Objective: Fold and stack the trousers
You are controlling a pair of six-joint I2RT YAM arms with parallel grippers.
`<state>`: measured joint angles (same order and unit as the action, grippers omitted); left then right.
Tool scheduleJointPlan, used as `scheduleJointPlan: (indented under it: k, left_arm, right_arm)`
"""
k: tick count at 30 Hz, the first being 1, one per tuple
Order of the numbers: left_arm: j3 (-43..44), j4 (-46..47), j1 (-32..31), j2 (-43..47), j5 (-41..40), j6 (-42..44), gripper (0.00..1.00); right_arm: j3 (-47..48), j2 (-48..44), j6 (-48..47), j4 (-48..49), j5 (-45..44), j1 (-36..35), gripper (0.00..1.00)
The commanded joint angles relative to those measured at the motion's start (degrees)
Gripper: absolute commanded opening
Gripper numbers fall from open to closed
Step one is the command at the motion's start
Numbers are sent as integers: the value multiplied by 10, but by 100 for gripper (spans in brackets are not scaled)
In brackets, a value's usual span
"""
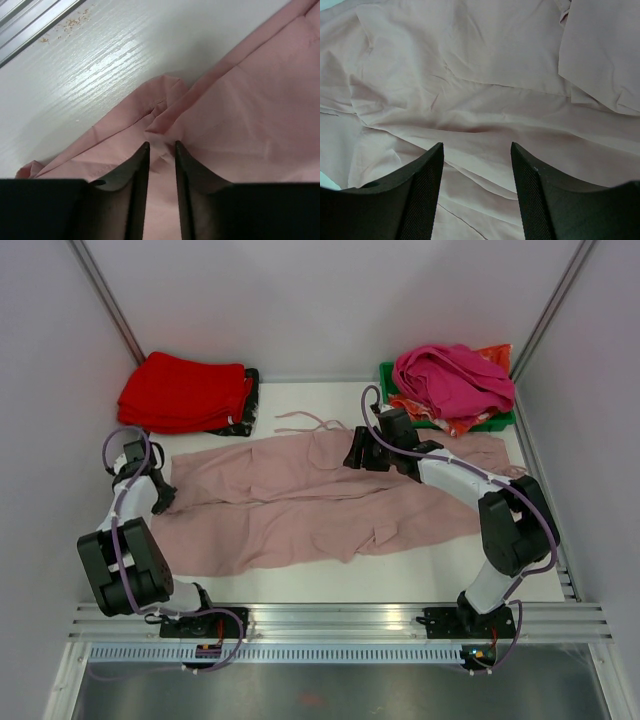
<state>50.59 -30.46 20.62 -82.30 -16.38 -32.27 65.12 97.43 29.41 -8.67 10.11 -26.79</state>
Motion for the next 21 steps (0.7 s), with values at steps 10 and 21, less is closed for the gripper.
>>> scheduleJointPlan:
  k: [10, 21]
  left_arm:
    - [145, 59, 35, 12, 142, 13, 78]
    - [282, 61, -11, -229, 203, 73, 74]
  right_arm:
    - [43, -35, 12, -67, -79, 66, 64]
    - [3, -76, 22, -67, -112, 141, 64]
